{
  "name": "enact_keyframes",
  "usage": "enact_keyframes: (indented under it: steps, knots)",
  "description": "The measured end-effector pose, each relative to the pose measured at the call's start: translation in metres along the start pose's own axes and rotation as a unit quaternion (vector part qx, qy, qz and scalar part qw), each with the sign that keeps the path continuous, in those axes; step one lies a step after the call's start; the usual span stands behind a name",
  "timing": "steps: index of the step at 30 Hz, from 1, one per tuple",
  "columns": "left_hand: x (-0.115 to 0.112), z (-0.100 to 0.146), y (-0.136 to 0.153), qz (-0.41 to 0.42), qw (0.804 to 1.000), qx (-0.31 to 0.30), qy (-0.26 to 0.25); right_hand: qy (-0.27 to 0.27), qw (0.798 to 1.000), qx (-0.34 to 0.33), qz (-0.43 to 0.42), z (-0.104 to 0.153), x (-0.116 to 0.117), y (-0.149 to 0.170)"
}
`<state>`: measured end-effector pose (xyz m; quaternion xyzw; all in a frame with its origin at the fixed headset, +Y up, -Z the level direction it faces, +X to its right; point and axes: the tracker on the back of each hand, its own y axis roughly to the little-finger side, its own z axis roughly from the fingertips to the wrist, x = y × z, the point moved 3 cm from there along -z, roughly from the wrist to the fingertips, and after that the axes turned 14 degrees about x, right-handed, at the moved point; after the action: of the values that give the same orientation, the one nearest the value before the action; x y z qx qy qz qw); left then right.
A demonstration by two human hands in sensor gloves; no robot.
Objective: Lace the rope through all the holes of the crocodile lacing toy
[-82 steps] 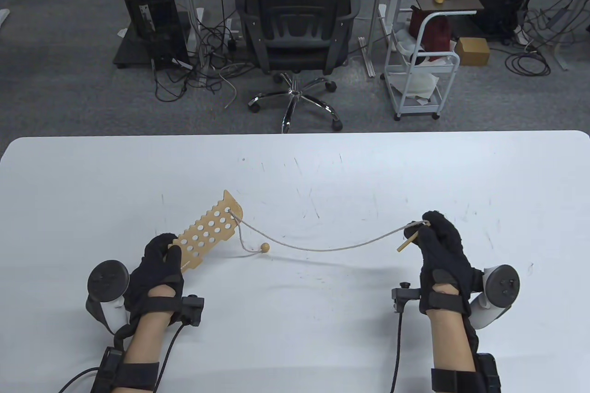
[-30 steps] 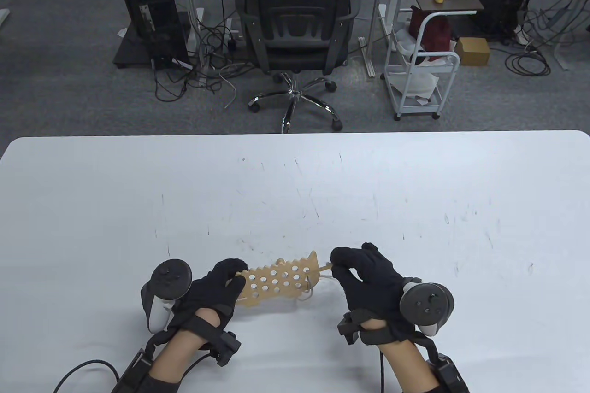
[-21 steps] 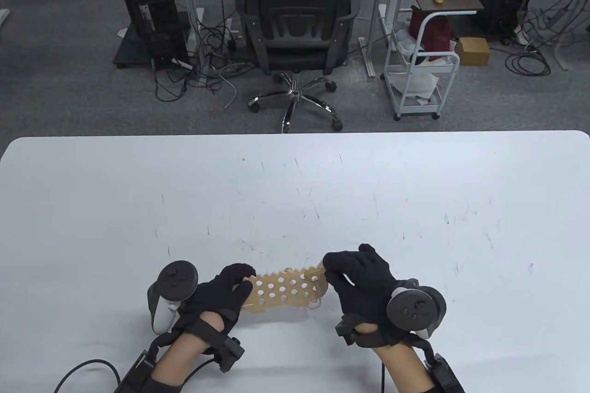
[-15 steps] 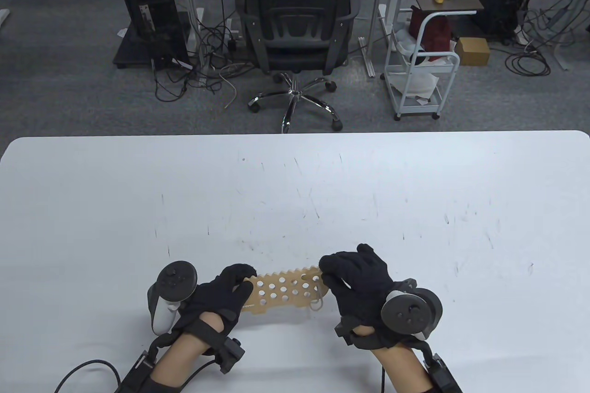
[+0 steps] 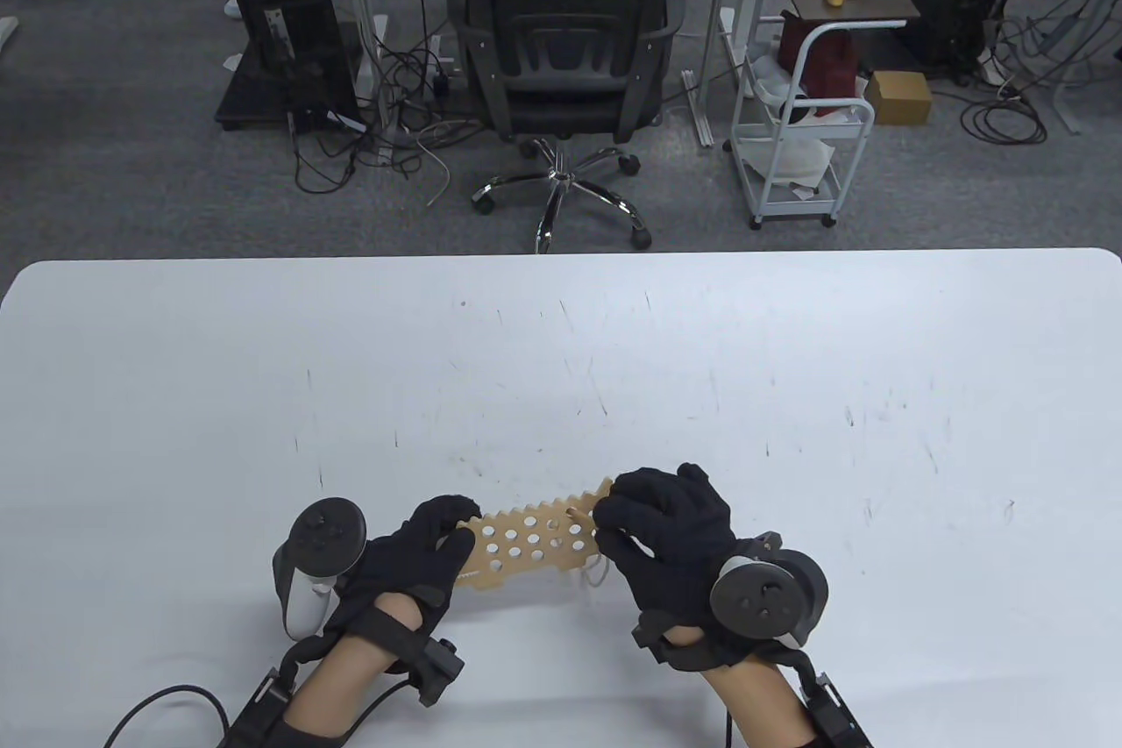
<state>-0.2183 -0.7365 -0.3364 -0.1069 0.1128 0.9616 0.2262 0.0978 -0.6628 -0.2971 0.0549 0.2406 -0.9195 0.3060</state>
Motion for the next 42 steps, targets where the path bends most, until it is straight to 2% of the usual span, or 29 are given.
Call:
enact_keyframes:
  steps: [10,29,35,42]
  knots:
    - [-0.008,0.003,-0.01,-0.029,0.998,-0.052,0.008,-0.013,0.999,0.006,0.028,0.0,0.007,0.0]
    - [-0.014,0.006,-0.016,-0.044,0.995,-0.084,0.02,-0.042,0.997,0.028,0.052,0.0,0.018,0.004]
    - [-0.009,0.005,-0.013,-0.036,0.997,-0.068,0.003,-0.04,0.998,0.044,0.009,-0.001,0.014,0.008]
    - [-0.004,0.005,-0.012,-0.026,0.998,-0.063,-0.004,-0.012,0.995,0.088,-0.051,-0.005,-0.001,0.022]
